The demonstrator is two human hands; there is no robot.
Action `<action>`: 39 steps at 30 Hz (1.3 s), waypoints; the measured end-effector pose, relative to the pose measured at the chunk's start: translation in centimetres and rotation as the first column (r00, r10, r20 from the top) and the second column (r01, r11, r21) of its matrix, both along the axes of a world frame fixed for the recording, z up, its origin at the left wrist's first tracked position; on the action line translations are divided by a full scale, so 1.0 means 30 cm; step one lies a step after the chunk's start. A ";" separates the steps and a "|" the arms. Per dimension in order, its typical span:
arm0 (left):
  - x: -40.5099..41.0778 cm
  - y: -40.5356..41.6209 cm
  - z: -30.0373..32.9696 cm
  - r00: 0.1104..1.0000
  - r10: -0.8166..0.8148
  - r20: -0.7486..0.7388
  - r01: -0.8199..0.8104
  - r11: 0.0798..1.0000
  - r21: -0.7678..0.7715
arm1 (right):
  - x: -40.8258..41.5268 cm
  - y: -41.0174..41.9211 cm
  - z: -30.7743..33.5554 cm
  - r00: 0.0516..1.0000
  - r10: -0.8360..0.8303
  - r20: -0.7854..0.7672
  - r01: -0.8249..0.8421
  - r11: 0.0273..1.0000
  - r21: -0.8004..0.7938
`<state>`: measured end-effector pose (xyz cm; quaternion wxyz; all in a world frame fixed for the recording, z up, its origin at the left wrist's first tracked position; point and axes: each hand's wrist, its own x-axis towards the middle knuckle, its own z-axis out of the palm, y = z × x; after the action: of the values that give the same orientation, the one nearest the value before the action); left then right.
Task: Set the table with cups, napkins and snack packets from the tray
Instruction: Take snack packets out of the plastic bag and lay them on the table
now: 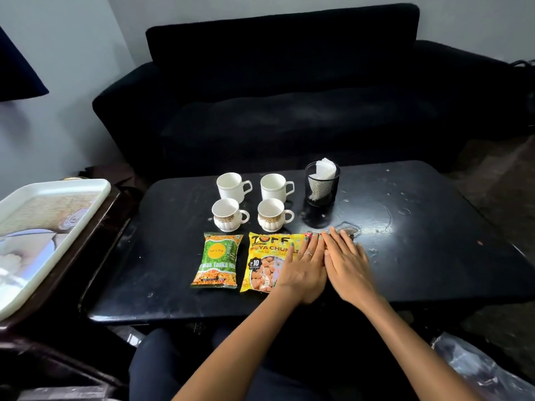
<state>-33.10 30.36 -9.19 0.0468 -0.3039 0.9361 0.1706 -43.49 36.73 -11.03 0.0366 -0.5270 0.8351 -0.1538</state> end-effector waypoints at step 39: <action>0.366 -0.176 -0.047 0.947 0.314 -0.069 -0.321 0.909 -0.266 | 0.125 -0.026 0.007 0.999 -0.031 -0.031 0.036 0.988 0.152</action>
<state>-22.13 25.08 -10.59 -0.0356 -0.4533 0.8893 0.0487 -39.73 35.96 -10.83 0.0622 -0.5107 0.8536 -0.0826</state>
